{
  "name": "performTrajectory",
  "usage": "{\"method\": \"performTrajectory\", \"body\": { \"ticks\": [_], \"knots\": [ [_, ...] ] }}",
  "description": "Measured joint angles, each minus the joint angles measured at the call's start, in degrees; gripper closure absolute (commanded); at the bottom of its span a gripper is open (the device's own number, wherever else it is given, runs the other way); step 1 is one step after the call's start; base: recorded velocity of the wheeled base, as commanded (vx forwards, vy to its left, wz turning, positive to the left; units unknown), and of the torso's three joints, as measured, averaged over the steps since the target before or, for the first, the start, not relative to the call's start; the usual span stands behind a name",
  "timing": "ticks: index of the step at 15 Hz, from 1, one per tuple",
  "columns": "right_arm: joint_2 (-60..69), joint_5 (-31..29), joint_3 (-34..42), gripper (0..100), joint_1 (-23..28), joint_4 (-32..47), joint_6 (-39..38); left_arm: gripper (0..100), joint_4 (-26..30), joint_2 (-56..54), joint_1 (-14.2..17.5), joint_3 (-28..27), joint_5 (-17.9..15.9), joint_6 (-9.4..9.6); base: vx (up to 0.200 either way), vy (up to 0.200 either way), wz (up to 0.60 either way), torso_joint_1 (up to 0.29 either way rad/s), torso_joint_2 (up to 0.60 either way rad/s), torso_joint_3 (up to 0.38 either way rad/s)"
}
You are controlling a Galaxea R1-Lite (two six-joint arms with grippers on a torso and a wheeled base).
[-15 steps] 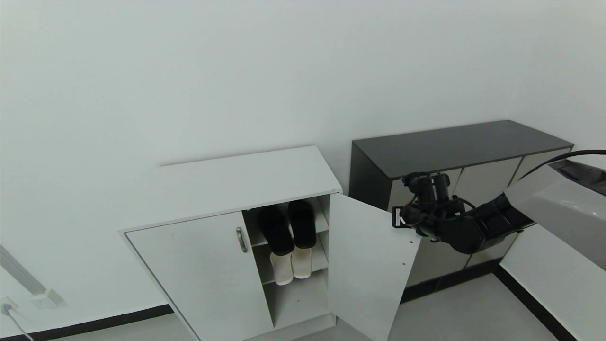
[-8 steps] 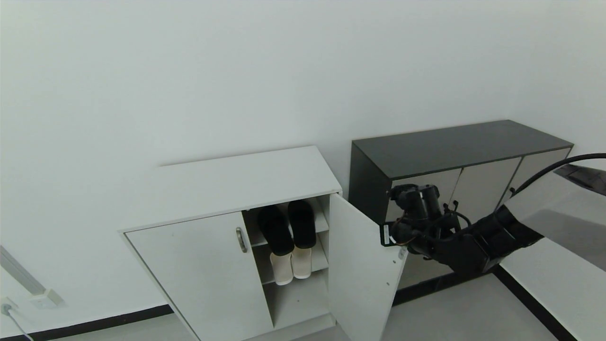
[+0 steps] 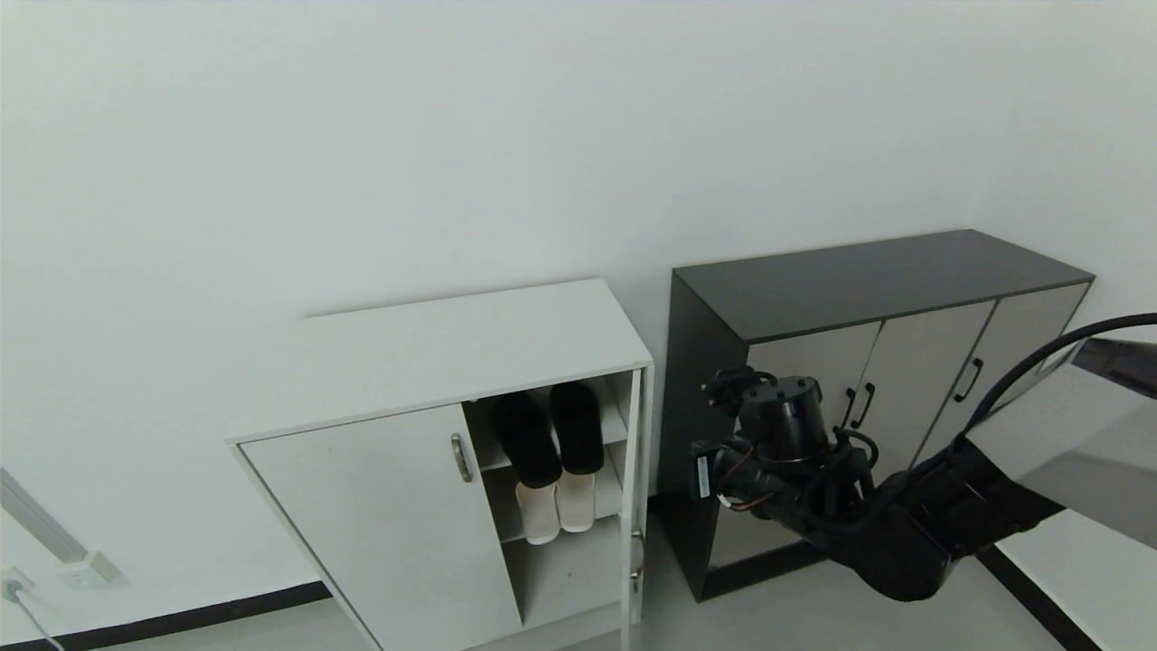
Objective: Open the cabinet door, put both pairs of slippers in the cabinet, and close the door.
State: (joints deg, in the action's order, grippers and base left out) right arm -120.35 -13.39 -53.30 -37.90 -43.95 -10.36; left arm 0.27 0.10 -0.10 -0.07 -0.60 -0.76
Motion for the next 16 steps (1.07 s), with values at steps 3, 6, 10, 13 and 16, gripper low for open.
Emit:
{"method": "performTrajectory", "body": {
  "ticks": [3, 6, 10, 13, 16],
  "knots": [
    [1.7, 1.4, 3.1, 100, -0.1, -3.2, 2.7, 100, 0.0, 0.0, 0.0, 0.0, 0.0, 0.0, 0.0, 0.0, 0.0, 0.0, 0.0, 0.0],
    [2.2, 1.4, 3.6, 100, -0.5, -3.3, 2.8, 100, 0.0, 0.0, 0.0, 0.0, 0.0, 0.0, 0.0, 0.0, 0.2, 0.001, 0.0, -0.001],
    [2.3, 1.4, 3.7, 100, -1.4, -3.1, 2.8, 100, 0.0, 0.0, 0.0, 0.0, 0.0, 0.0, 0.0, 0.0, 0.6, 0.004, 0.0, 0.004],
    [2.3, 2.6, 3.8, 100, -1.6, -3.4, 2.8, 100, 0.0, 0.0, 0.0, 0.0, 0.0, -0.02, 0.0, 0.0, 0.4, 0.0, 0.01, -0.002],
    [2.2, 3.9, 4.0, 100, -1.6, -3.2, 2.8, 100, 0.0, 0.0, 0.0, 0.0, 0.0, -0.02, 0.0, 0.0, 0.0, 0.0, 0.0, 0.0]
  ]
}}
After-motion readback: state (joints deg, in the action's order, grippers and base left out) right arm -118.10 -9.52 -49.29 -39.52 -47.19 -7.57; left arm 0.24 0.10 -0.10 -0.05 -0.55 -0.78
